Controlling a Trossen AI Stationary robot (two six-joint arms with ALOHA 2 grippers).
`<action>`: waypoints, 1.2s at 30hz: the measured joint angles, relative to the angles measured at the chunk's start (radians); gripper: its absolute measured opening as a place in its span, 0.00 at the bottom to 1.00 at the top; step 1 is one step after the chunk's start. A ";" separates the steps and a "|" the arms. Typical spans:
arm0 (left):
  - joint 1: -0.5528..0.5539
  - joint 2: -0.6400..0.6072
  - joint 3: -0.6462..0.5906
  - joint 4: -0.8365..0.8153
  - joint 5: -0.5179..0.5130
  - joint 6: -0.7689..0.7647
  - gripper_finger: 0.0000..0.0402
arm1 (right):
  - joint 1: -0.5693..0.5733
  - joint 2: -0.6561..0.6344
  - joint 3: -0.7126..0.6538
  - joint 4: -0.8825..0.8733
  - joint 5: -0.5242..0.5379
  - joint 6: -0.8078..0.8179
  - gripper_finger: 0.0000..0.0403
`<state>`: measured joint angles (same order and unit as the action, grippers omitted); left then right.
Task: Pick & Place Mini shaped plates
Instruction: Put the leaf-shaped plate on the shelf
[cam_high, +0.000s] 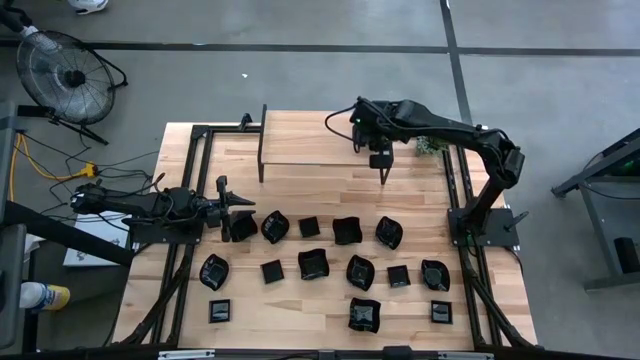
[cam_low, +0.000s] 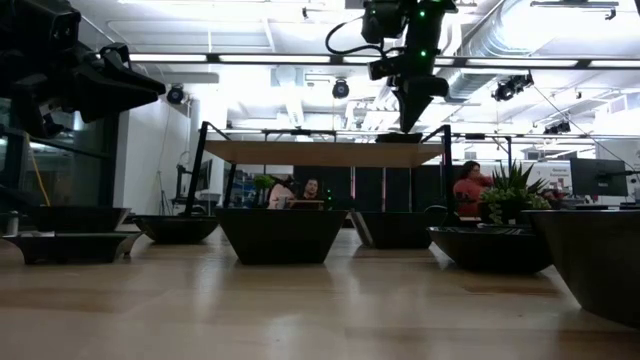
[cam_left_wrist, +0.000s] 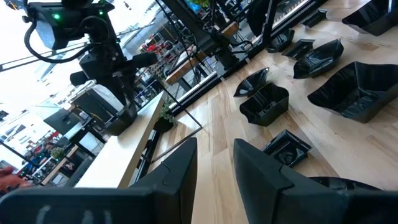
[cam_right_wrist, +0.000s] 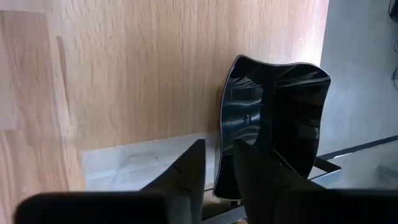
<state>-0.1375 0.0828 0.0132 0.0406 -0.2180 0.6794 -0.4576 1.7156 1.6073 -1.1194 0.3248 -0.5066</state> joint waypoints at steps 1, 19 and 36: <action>0.000 0.000 0.000 0.000 0.000 0.000 0.25 | 0.002 -0.001 0.000 -0.001 0.001 0.007 0.22; 0.000 0.000 0.000 0.000 0.000 0.000 0.25 | 0.066 -0.005 0.175 -0.275 0.037 0.200 0.41; 0.000 0.000 0.000 0.000 0.000 0.000 0.25 | 0.118 -0.023 0.195 -0.451 -0.276 0.396 0.40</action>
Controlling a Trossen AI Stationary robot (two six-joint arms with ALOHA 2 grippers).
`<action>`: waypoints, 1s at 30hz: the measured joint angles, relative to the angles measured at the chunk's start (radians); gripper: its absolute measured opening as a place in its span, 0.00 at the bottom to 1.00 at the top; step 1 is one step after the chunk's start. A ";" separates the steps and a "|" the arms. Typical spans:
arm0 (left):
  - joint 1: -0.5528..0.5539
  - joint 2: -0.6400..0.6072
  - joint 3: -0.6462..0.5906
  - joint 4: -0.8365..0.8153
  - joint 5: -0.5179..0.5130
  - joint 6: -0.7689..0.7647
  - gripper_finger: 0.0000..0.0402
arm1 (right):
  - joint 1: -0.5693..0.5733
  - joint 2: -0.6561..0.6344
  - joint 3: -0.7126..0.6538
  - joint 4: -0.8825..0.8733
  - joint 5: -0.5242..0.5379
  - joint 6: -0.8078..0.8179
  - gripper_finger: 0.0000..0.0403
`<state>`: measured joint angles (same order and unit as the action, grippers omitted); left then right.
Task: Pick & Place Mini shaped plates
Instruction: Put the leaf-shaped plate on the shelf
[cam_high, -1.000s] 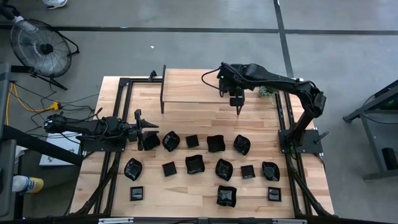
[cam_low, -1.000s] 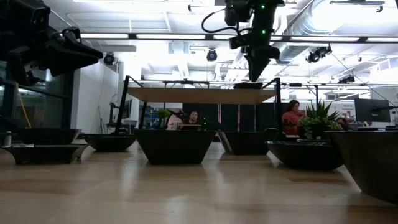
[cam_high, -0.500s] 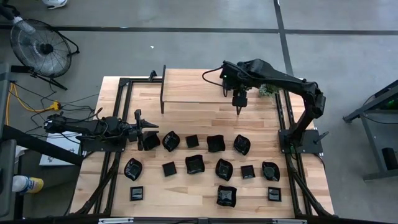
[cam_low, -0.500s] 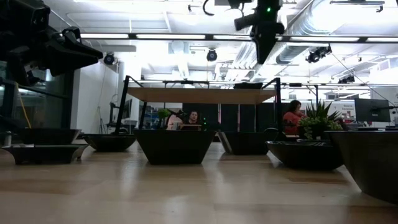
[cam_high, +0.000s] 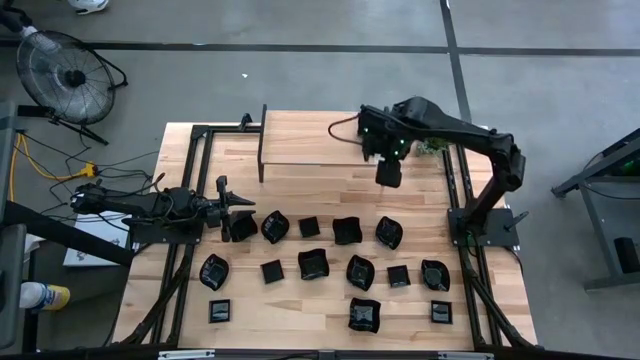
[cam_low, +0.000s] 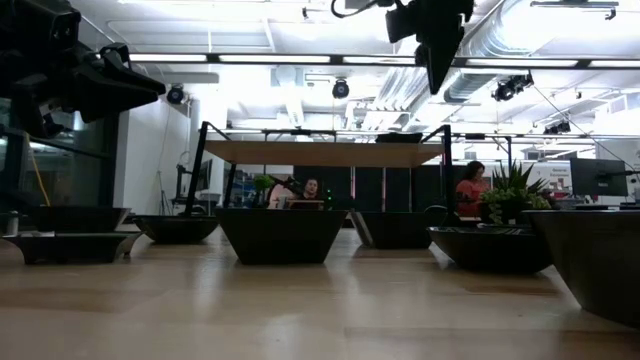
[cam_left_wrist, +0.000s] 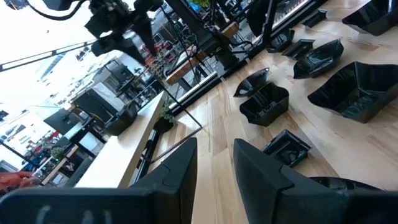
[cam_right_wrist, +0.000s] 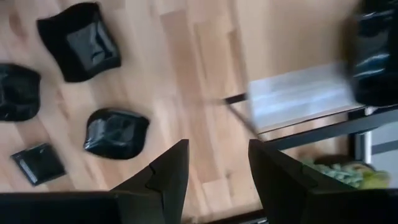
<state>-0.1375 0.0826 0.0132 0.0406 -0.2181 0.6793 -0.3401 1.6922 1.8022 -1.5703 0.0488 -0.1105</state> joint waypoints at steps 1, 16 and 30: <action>0.000 0.000 0.000 0.000 0.000 0.000 0.25 | 0.012 -0.002 -0.012 -0.002 -0.001 0.008 0.40; 0.000 0.000 0.000 0.000 0.000 0.000 0.25 | 0.183 -0.094 -0.419 0.050 -0.073 0.385 0.39; 0.000 0.000 0.000 0.000 0.000 0.000 0.25 | 0.278 -0.297 -0.837 0.478 -0.083 0.822 0.39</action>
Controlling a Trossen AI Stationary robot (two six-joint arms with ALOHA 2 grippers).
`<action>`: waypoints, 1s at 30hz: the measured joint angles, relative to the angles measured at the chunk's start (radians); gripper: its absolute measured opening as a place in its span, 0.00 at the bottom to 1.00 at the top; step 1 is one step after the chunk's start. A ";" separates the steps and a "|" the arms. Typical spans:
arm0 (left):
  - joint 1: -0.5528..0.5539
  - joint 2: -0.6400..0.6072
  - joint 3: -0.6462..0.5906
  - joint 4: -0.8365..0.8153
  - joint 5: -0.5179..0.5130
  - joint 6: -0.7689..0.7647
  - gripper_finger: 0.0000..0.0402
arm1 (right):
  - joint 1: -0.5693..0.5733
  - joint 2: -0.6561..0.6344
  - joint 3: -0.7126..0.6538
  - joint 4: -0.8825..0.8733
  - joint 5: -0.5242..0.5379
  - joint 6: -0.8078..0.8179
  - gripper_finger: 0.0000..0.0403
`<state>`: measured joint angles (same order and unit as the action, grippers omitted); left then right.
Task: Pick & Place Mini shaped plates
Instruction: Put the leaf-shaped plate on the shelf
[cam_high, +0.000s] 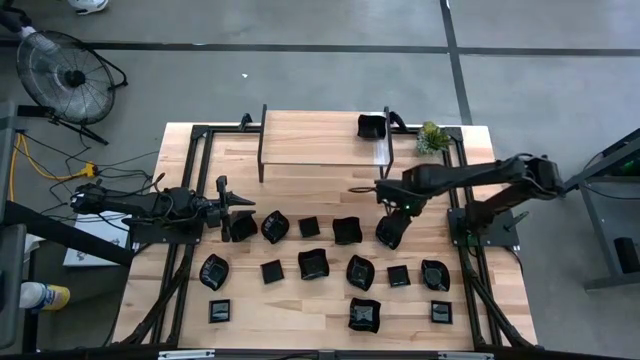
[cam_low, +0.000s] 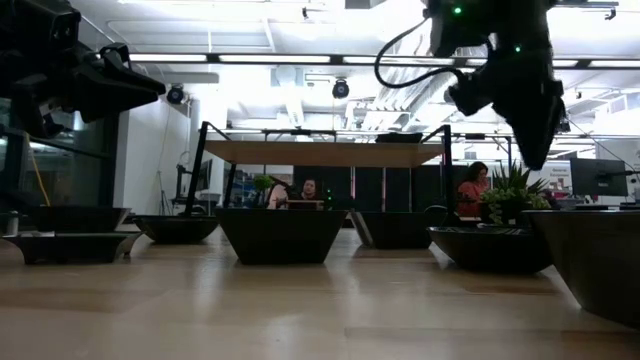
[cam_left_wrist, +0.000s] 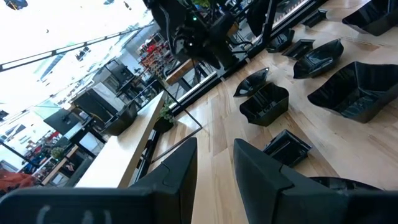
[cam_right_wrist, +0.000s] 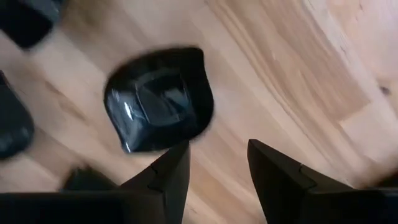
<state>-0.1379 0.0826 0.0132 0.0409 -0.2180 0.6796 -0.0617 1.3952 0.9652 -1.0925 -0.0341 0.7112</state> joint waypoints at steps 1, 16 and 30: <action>0.000 0.000 0.000 0.000 0.000 0.000 0.25 | 0.007 -0.016 -0.027 0.040 0.000 0.028 0.39; 0.000 0.000 0.000 0.000 0.000 0.000 0.25 | 0.039 -0.135 -0.311 0.330 -0.014 0.255 0.39; 0.000 0.000 0.000 0.000 0.000 0.000 0.25 | 0.055 -0.133 -0.329 0.393 -0.018 0.309 0.39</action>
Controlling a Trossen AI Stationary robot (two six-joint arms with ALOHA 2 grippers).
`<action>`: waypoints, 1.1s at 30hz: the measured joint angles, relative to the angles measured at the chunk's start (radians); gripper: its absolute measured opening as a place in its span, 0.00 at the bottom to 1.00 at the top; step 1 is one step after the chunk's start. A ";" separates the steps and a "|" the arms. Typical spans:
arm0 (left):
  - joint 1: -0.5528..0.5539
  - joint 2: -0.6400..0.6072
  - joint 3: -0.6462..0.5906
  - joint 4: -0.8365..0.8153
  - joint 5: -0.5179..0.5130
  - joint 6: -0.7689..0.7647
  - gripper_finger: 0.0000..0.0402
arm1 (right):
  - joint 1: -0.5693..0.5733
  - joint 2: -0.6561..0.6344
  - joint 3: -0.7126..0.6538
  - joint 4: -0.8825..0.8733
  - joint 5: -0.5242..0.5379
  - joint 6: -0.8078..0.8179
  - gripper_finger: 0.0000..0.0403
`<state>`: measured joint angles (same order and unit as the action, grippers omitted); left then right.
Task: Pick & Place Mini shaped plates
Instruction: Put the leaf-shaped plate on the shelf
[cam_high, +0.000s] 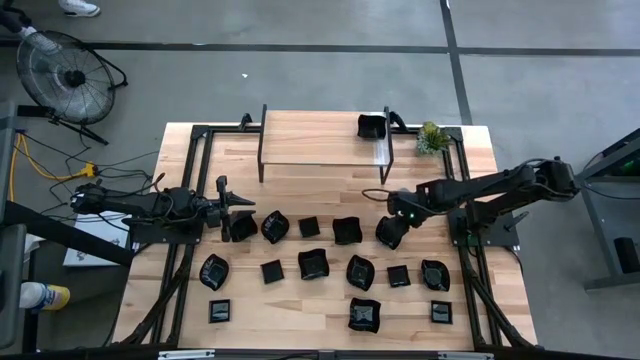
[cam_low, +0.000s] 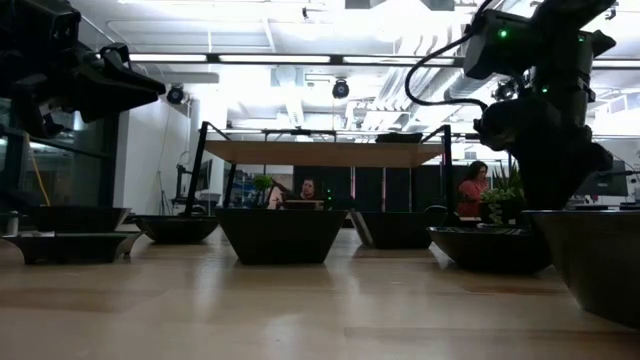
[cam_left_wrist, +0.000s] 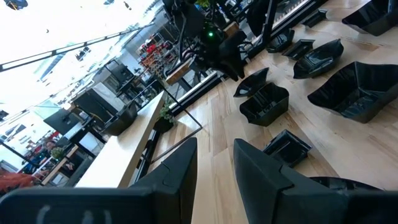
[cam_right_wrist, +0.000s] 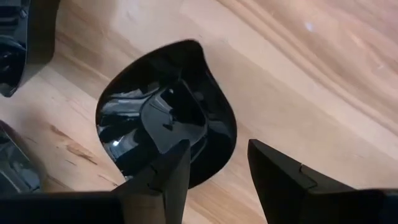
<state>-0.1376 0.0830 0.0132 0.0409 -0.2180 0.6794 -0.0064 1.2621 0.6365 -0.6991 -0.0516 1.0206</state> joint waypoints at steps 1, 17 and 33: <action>0.000 0.000 0.000 0.000 0.000 0.000 0.25 | 0.007 0.000 0.000 -0.002 0.002 0.012 0.39; 0.000 0.000 0.000 0.000 0.000 0.000 0.25 | 0.084 0.001 0.000 -0.023 0.060 0.143 0.39; 0.000 0.000 0.000 0.000 0.000 0.000 0.25 | 0.206 0.001 0.000 0.002 0.130 0.312 0.39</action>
<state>-0.1375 0.0830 0.0132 0.0406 -0.2180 0.6796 0.1998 1.2629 0.6365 -0.6972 0.0788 1.3324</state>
